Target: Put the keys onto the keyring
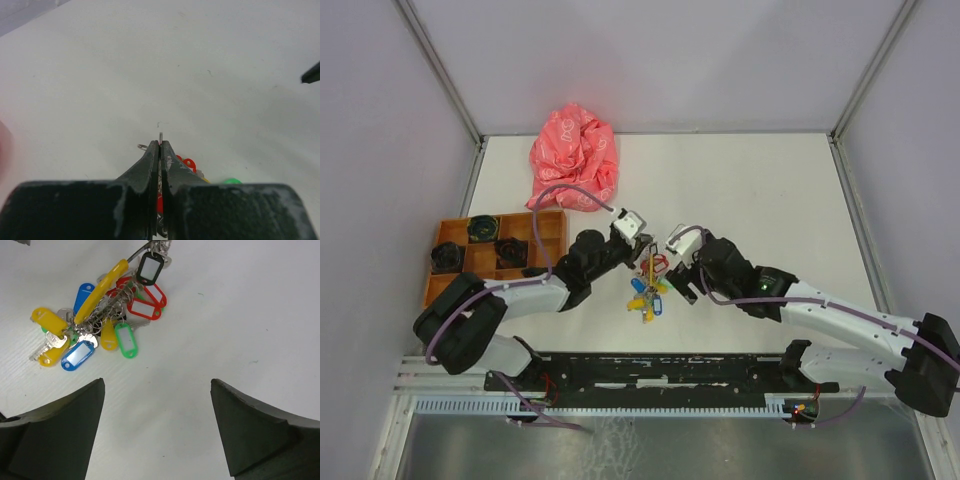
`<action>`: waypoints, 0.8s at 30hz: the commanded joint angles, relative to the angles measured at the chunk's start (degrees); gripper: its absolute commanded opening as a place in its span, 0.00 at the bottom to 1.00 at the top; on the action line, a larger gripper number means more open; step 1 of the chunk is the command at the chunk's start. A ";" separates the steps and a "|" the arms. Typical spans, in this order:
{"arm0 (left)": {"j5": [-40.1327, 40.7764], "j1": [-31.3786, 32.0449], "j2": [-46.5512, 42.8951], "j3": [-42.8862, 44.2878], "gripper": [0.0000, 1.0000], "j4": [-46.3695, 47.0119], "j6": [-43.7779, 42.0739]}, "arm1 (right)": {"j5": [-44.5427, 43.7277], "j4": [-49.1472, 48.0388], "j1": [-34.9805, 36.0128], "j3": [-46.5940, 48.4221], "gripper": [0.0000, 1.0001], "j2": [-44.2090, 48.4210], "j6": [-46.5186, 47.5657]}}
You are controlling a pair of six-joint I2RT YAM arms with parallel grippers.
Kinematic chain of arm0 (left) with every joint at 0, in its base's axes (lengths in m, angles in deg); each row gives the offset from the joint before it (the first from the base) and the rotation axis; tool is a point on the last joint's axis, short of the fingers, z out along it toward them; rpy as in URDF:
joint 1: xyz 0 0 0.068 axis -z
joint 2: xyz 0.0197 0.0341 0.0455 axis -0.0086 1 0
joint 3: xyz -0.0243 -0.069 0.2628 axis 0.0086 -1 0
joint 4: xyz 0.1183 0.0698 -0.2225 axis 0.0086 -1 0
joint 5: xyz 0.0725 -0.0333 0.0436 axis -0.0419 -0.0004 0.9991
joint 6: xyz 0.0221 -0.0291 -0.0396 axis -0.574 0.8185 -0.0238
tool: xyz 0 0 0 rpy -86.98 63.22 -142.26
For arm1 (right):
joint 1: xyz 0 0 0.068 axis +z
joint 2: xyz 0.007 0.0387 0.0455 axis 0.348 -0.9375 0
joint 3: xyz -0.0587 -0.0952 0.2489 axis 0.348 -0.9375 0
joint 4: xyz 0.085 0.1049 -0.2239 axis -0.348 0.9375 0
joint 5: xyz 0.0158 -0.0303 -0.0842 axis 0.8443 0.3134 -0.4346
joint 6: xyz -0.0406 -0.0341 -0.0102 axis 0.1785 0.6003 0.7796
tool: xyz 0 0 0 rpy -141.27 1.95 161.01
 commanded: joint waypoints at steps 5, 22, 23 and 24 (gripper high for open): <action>6.84 -2.00 14.06 15.09 0.16 -4.12 9.51 | -19.23 -3.47 -0.06 1.51 1.00 3.29 -15.01; 23.52 -6.68 -8.53 18.05 0.76 -40.86 22.50 | -29.38 8.16 -0.01 2.32 1.00 14.84 -19.84; 23.96 -6.69 -11.61 17.25 0.88 -42.63 23.28 | -30.06 9.15 -0.02 2.52 1.00 15.80 -19.69; 24.13 -6.69 -14.76 16.29 0.96 -44.07 23.99 | -31.16 10.27 -0.03 2.81 1.00 16.68 -19.61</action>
